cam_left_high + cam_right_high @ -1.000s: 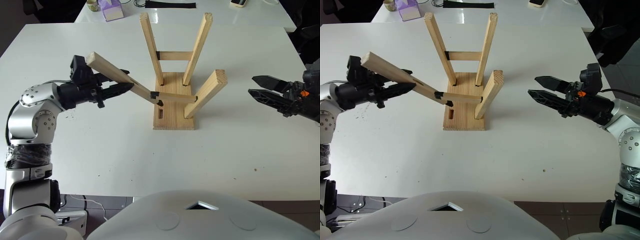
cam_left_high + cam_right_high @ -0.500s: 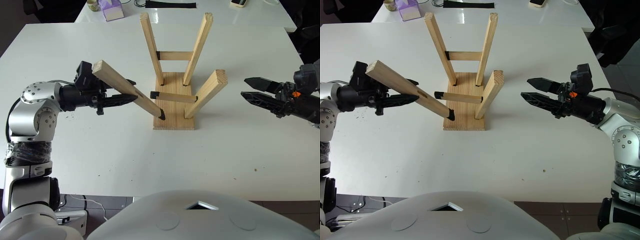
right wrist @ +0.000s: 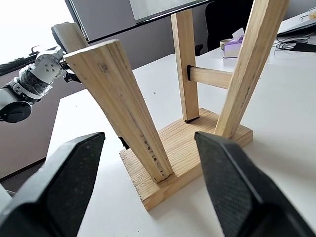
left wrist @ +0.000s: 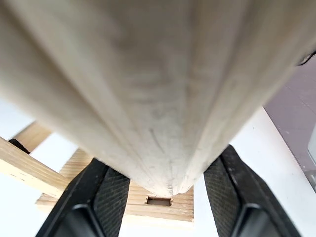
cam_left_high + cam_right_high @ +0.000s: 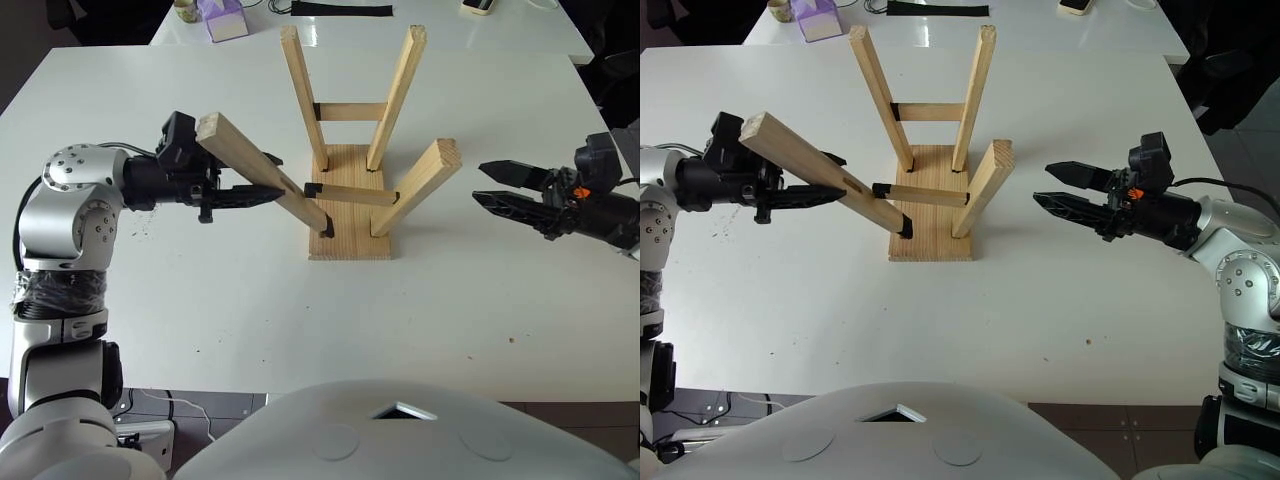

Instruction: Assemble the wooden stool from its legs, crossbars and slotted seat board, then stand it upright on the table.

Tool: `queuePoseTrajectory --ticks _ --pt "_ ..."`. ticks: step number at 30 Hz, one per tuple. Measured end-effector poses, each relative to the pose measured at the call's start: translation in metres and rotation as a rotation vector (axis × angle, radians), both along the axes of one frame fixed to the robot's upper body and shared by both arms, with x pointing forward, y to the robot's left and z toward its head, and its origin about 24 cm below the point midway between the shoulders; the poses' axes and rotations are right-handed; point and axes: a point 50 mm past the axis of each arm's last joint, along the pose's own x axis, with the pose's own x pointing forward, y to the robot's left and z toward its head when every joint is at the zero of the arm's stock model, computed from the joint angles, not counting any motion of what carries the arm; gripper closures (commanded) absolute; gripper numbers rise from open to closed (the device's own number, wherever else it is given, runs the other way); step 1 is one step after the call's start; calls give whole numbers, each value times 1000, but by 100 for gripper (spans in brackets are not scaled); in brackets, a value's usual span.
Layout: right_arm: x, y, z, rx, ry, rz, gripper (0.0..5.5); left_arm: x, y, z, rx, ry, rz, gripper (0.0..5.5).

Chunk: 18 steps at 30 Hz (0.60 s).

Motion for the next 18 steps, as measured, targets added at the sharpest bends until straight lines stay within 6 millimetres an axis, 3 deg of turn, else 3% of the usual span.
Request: queuePoseTrajectory --ticks 18 --pt "-4 2 -4 -12 -3 7 215 7 -2 0 47 -103 5 341"
